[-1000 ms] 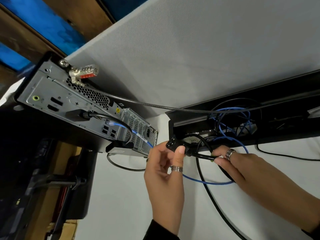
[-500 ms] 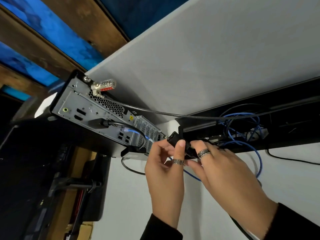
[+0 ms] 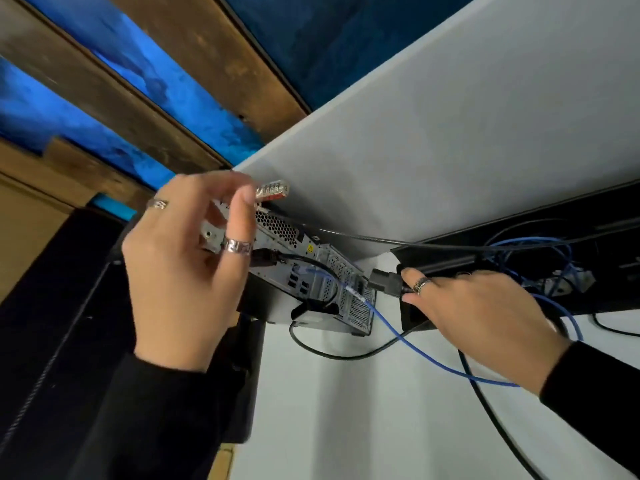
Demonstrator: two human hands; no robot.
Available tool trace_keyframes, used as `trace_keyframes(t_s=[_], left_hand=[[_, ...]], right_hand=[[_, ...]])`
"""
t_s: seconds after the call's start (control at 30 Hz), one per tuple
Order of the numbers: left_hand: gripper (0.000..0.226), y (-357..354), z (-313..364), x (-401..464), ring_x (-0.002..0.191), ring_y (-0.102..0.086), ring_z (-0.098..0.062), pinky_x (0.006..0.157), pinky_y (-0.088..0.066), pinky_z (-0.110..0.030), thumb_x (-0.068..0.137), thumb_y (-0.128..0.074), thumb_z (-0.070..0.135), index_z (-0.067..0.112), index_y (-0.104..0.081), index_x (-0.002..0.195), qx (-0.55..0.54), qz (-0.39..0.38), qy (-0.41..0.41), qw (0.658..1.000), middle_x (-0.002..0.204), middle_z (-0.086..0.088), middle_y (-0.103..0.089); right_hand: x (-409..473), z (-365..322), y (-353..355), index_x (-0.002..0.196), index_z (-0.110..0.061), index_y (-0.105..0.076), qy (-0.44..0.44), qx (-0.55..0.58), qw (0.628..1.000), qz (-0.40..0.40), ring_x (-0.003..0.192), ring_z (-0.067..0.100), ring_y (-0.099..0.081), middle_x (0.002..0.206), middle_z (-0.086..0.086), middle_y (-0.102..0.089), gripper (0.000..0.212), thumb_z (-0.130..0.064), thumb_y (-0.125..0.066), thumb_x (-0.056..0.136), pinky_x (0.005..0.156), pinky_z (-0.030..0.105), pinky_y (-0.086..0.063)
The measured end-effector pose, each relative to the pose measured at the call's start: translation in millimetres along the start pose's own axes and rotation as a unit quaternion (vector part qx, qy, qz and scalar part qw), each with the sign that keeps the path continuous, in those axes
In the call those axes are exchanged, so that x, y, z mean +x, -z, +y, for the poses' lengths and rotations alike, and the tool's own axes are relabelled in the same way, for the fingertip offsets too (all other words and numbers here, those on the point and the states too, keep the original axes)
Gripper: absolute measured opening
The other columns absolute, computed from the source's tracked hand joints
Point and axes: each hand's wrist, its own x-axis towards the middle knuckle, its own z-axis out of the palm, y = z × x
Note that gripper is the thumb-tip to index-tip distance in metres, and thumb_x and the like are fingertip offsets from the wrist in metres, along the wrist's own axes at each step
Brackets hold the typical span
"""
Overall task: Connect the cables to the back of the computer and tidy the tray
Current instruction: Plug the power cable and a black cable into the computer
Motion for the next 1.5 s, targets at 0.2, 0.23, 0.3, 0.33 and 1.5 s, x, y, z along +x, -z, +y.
trace_keyframes(t_s=[0.2,0.23,0.3,0.33,1.5], left_hand=[[0.035,-3,-52,29,0.099,-0.05,-0.009,0.08,-0.038,-0.014,0.091,-0.054,0.04,0.014,-0.06,0.115,0.013,-0.123,0.078,0.989,0.104,0.003,-0.055],[0.039,-4,-55,32,0.101,-0.048,-0.002,0.081,-0.035,-0.004,0.09,-0.055,0.042,0.017,-0.059,0.118,0.001,-0.154,0.096,0.983,0.109,0.004,-0.055],[0.044,-5,-60,36,0.1,-0.043,0.007,0.079,-0.03,0.006,0.085,-0.055,0.044,0.021,-0.058,0.123,-0.013,-0.197,0.111,0.974,0.112,0.007,-0.054],[0.047,-6,-62,37,0.099,-0.043,0.009,0.078,-0.029,0.007,0.082,-0.055,0.045,0.023,-0.057,0.124,-0.017,-0.214,0.116,0.97,0.111,0.01,-0.053],[0.033,-26,-108,37,0.115,-0.056,-0.027,0.089,-0.048,-0.019,0.088,-0.049,0.013,0.018,-0.059,0.119,-0.258,-0.232,0.192,0.918,0.123,-0.012,-0.061]], right_hand=[[21,5,-18,0.079,-0.019,-0.064,0.009,0.012,1.0,-0.006,0.039,0.019,-0.056,0.041,-0.001,-0.054,0.038,-0.024,-0.089,0.05,0.038,0.022,-0.031],[23,4,-23,0.079,-0.02,-0.064,0.009,0.016,1.0,-0.006,0.043,0.019,-0.059,0.044,-0.001,-0.057,0.038,-0.024,-0.088,0.05,0.04,0.024,-0.038],[27,3,-30,0.079,-0.02,-0.064,0.0,0.02,1.0,-0.006,0.048,0.019,-0.062,0.049,-0.001,-0.06,0.036,-0.024,-0.088,0.051,0.045,0.027,-0.044],[29,2,-33,0.078,-0.02,-0.064,-0.007,0.015,1.0,-0.003,0.049,0.019,-0.063,0.051,-0.001,-0.061,0.034,-0.024,-0.087,0.053,0.048,0.028,-0.045],[49,-21,-73,0.096,-0.014,-0.059,0.038,-0.051,0.988,-0.138,0.086,0.027,-0.061,0.085,0.006,-0.067,0.013,-0.011,-0.05,0.087,0.087,0.04,-0.028]])
